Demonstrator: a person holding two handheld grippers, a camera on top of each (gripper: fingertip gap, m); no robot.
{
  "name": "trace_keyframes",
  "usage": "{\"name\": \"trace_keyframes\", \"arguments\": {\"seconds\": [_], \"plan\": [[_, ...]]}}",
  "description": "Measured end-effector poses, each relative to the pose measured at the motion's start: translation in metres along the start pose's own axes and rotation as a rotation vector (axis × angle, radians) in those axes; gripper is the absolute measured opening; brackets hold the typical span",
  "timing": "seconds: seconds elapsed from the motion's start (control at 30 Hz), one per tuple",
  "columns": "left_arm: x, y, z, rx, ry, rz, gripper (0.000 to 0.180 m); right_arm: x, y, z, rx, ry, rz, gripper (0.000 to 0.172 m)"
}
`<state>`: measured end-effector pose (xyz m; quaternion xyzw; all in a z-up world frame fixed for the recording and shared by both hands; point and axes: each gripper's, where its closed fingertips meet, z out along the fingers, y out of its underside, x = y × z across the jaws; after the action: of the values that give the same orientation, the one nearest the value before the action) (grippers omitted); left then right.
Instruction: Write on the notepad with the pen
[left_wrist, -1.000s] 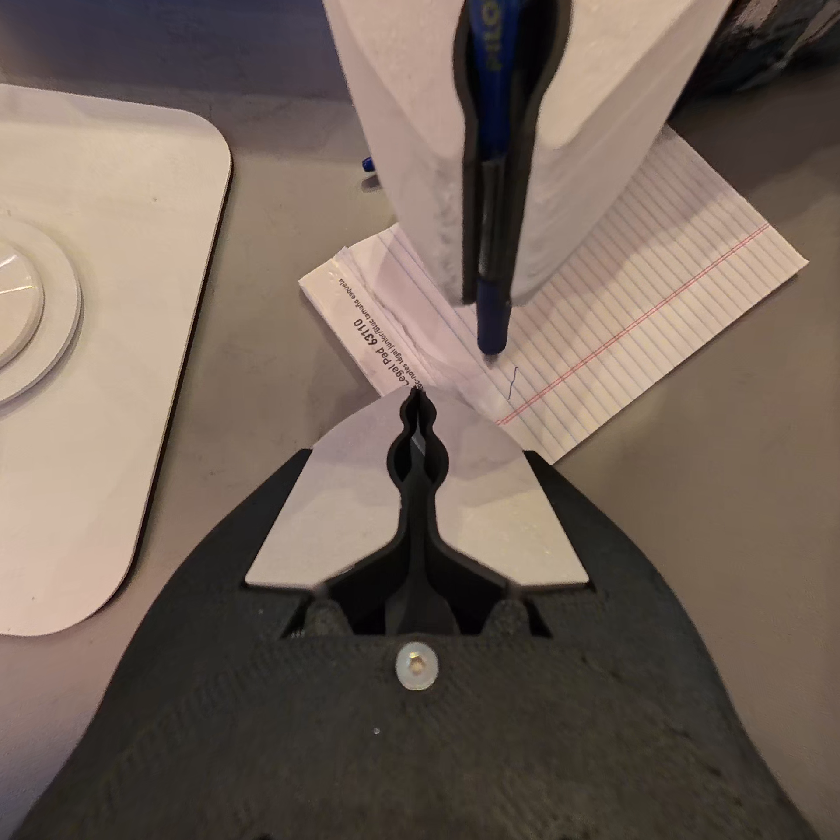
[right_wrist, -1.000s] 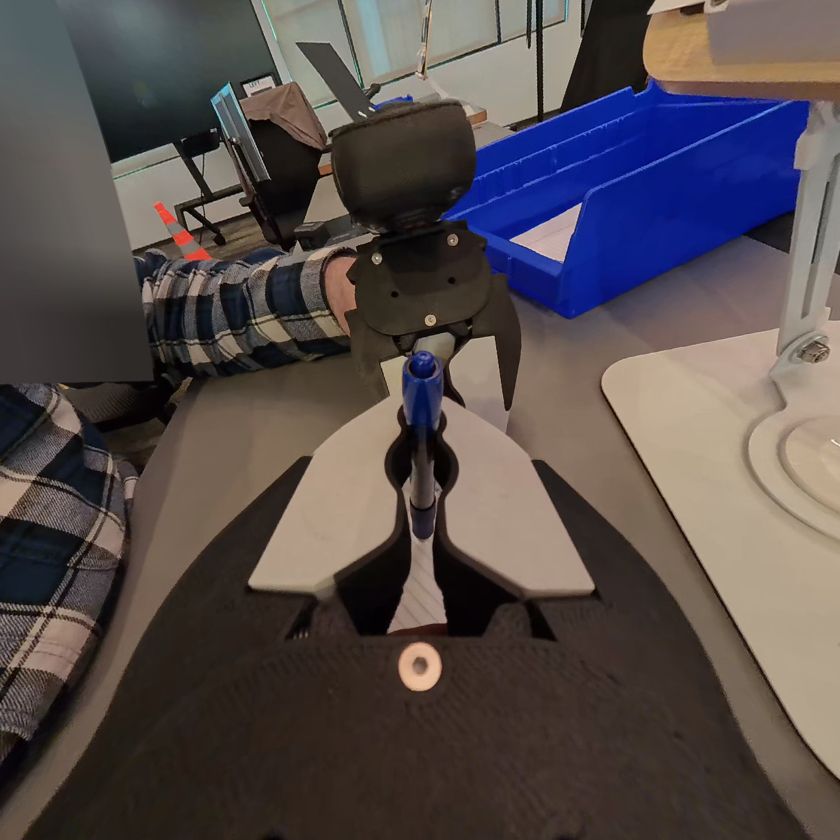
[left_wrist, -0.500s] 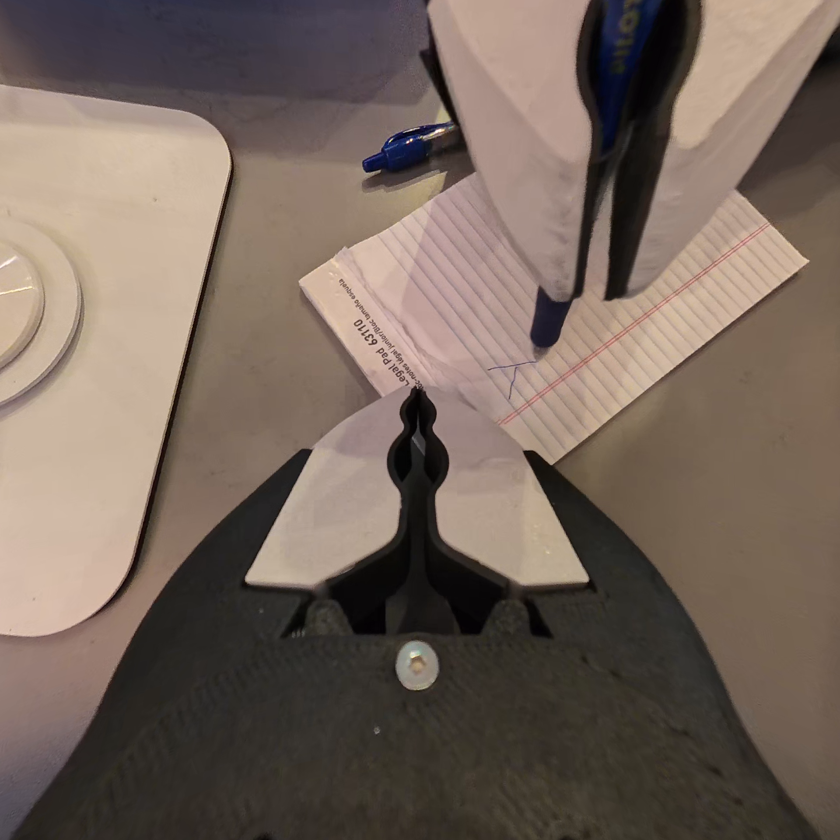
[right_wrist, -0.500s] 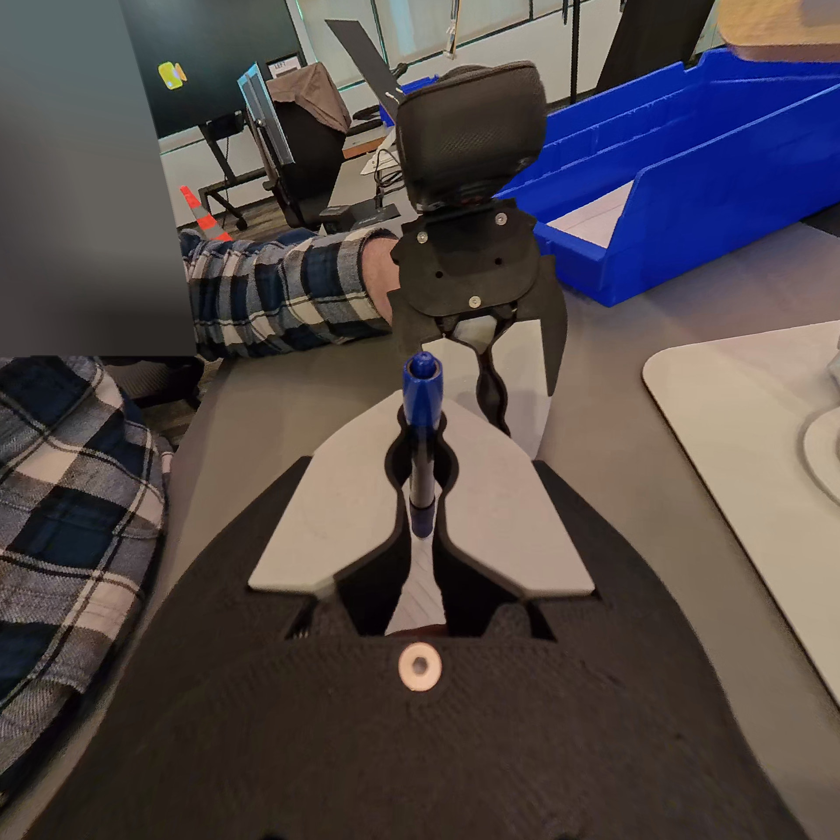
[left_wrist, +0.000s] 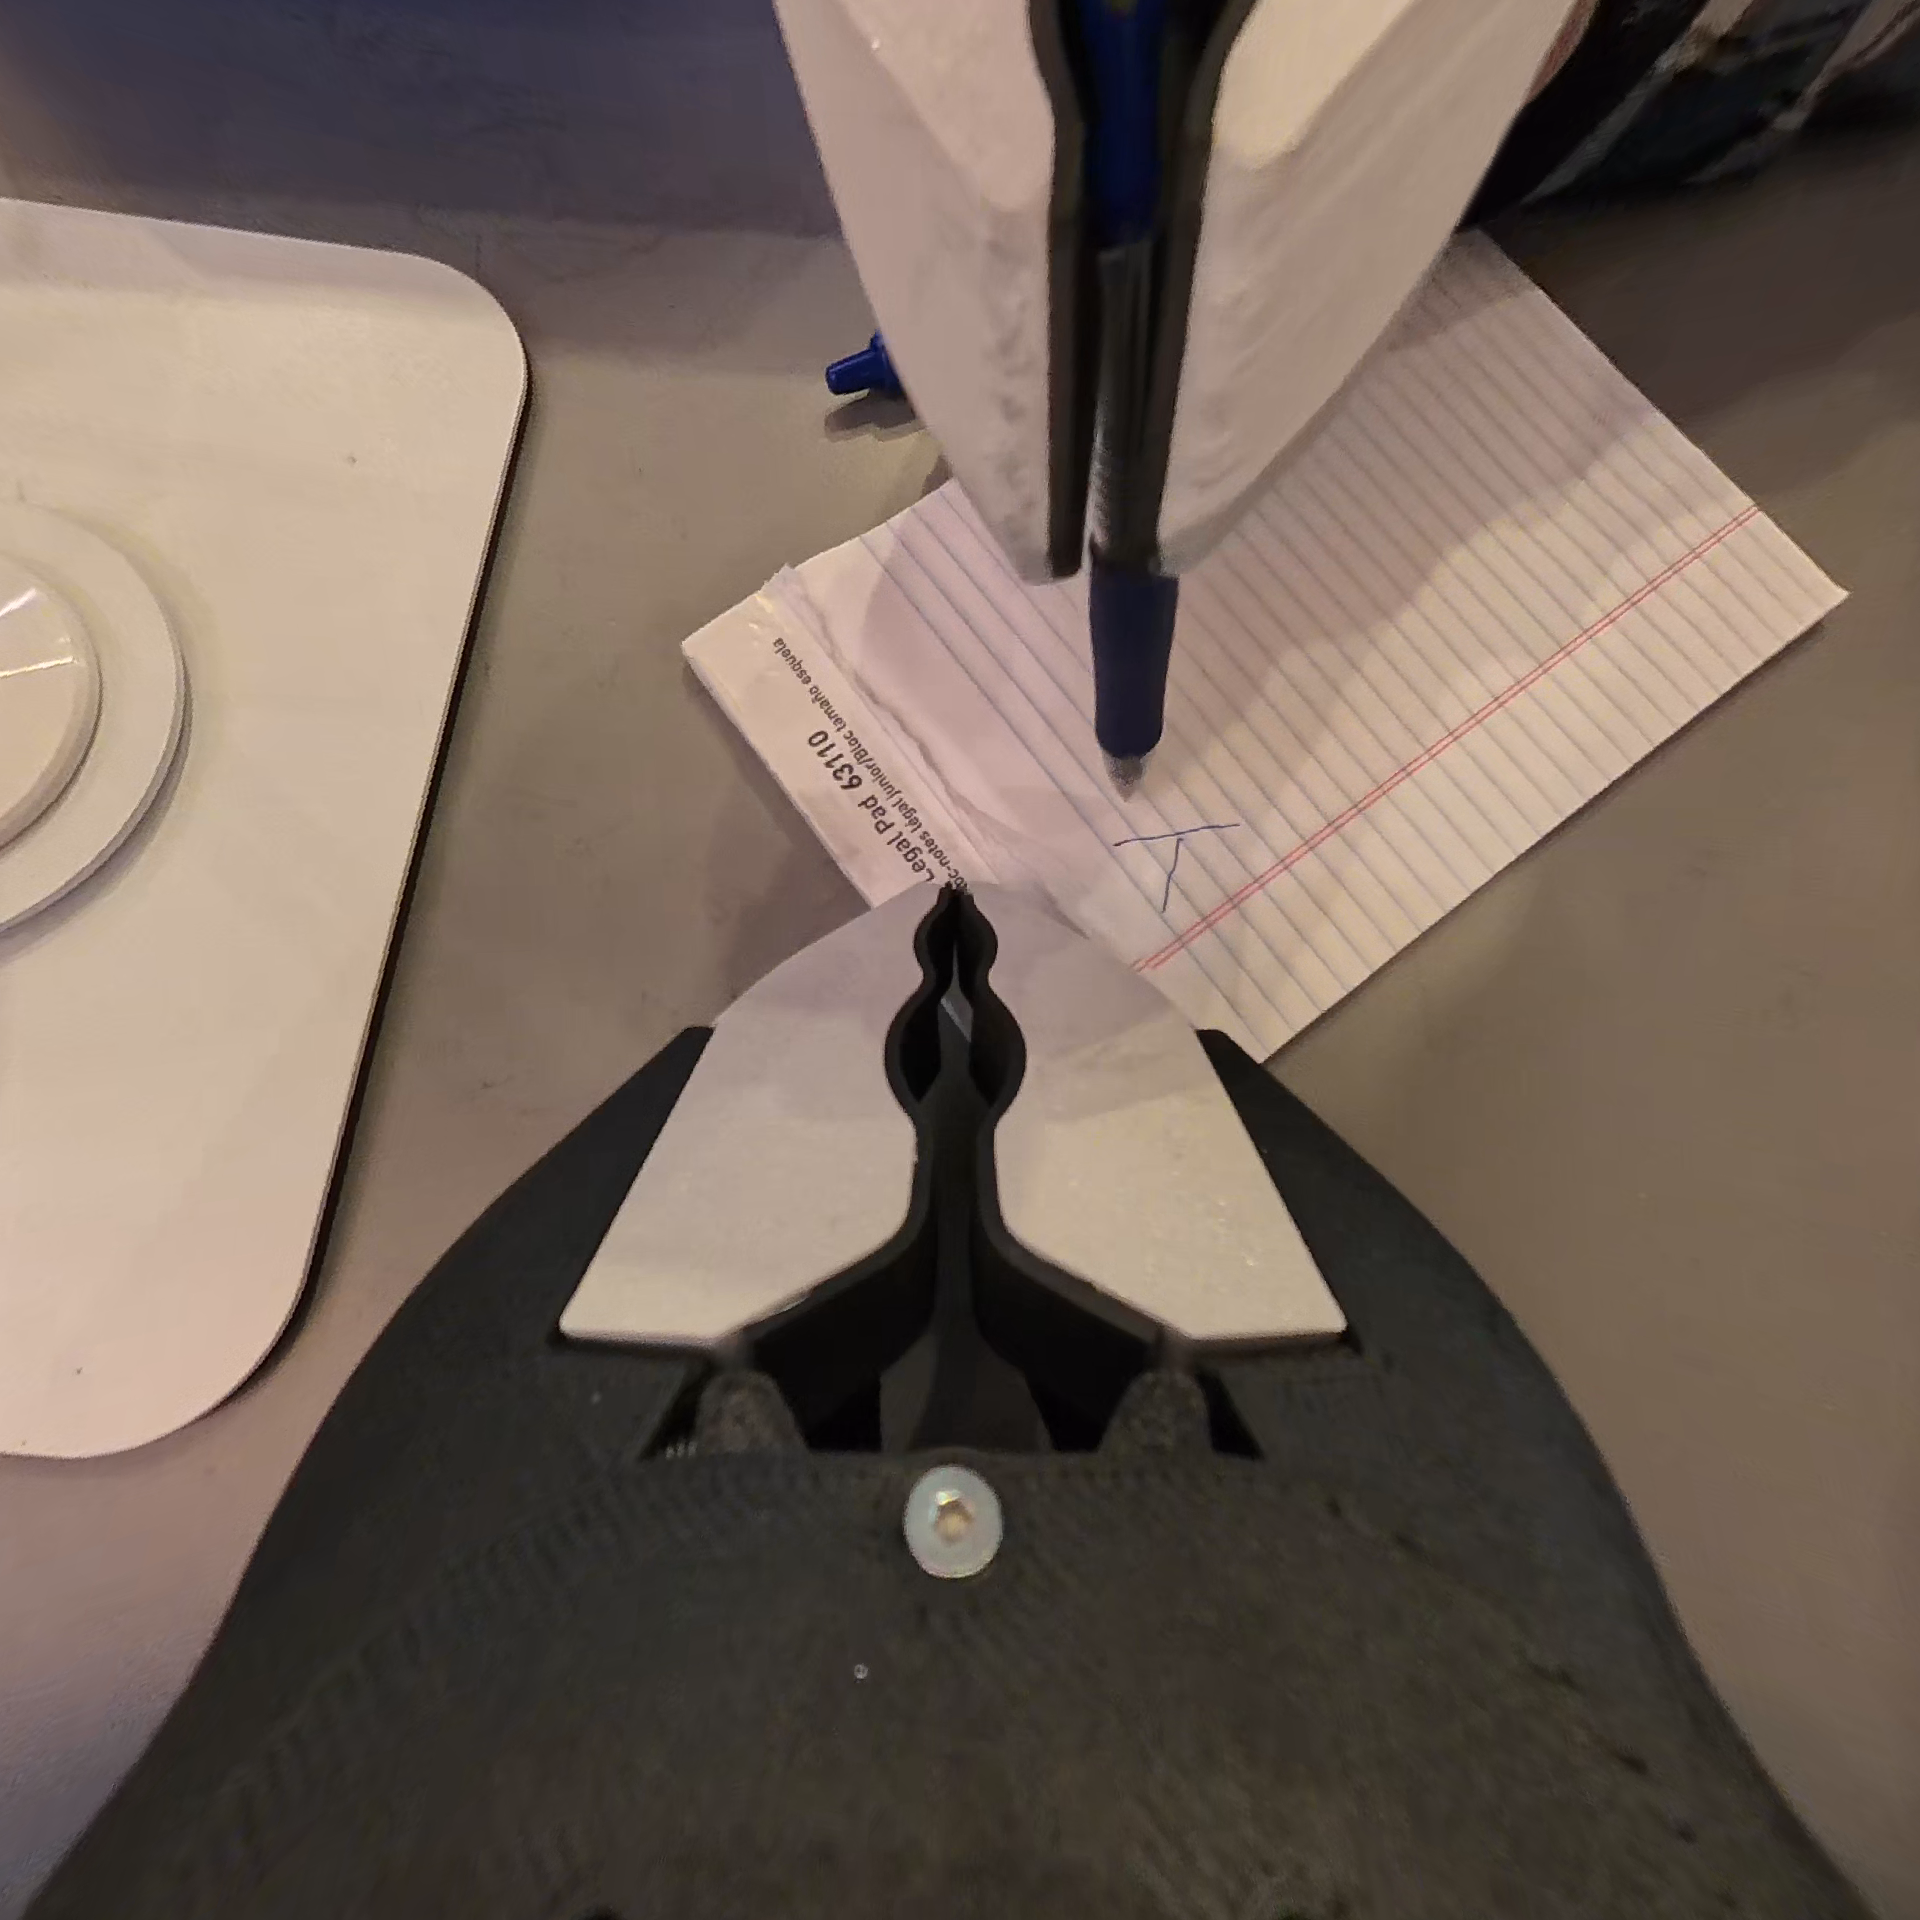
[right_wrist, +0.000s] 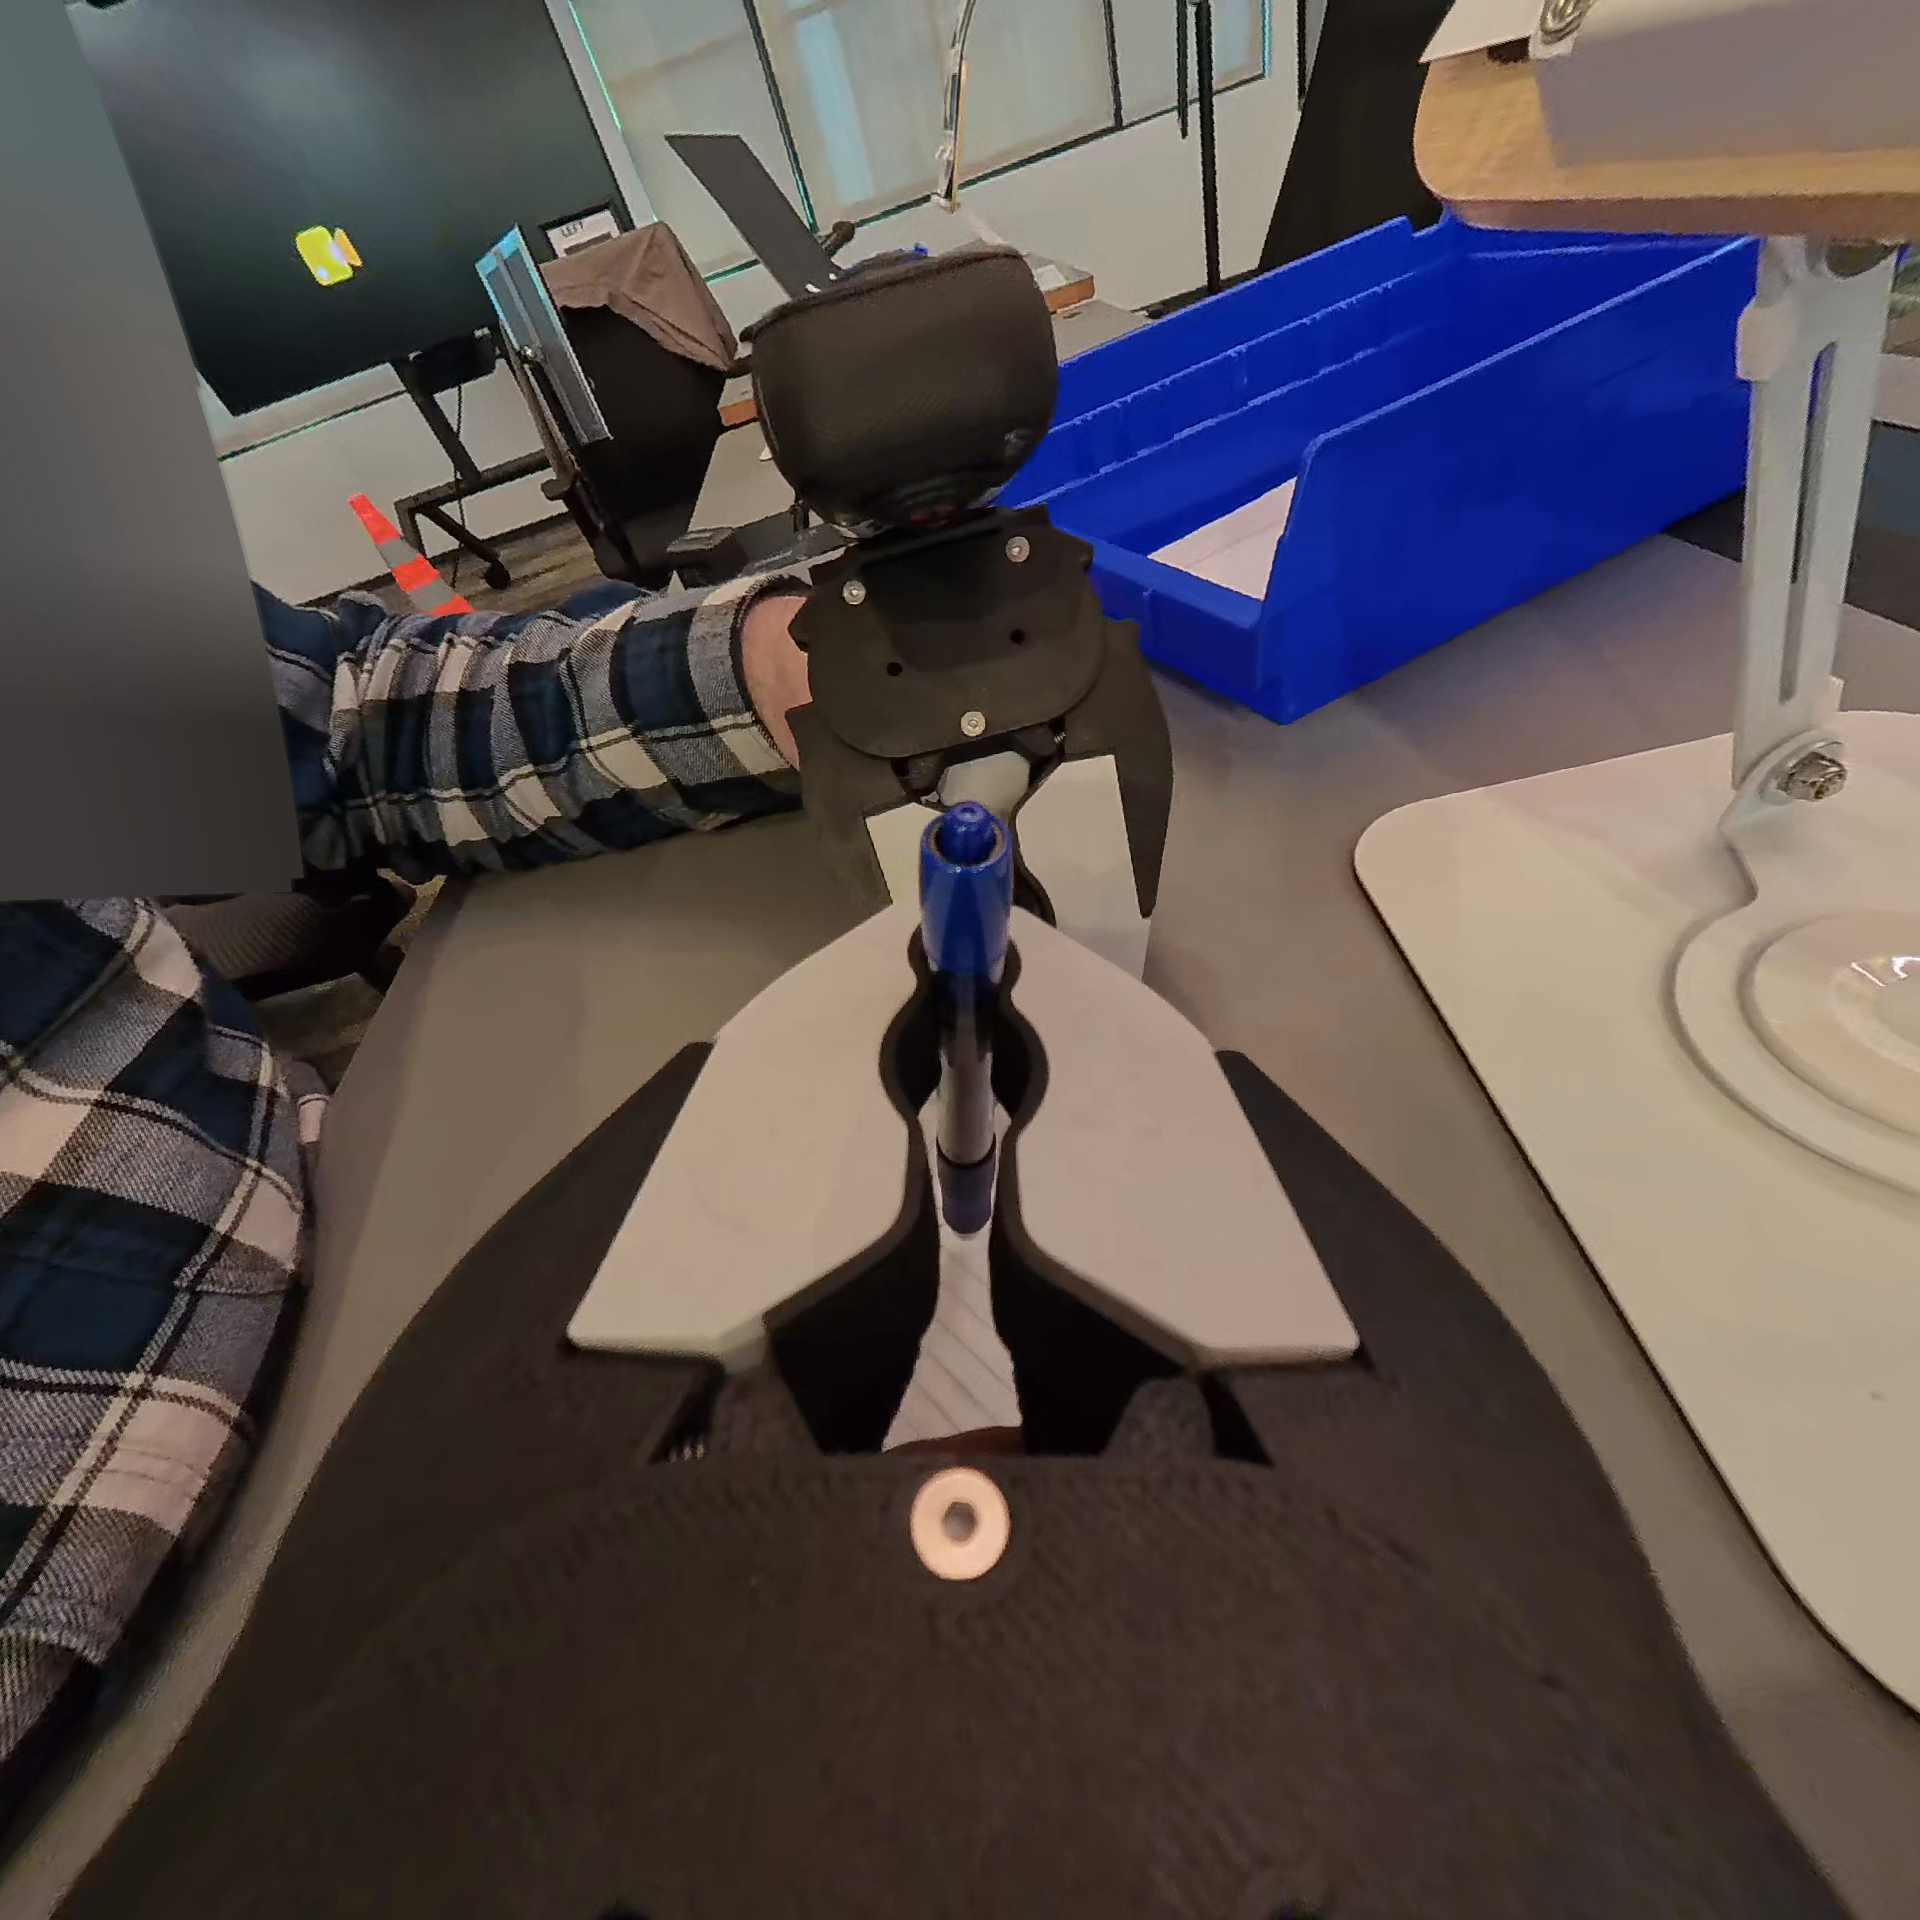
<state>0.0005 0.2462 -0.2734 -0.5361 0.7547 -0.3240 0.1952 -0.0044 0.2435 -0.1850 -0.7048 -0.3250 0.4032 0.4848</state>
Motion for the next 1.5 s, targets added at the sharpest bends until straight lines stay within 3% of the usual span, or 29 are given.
{"name": "trace_keyframes", "arguments": {"seconds": [0.8,1.5], "plan": [[0.000,0.000,0.000,0.000,0.002,0.002,0.000,0.017,0.001,-0.011,-0.007,0.092,-0.006,0.005],[0.001,0.001,0.000,-0.001,0.002,0.005,0.000,-0.006,0.007,-0.004,-0.038,0.010,-0.018,0.005]]}}
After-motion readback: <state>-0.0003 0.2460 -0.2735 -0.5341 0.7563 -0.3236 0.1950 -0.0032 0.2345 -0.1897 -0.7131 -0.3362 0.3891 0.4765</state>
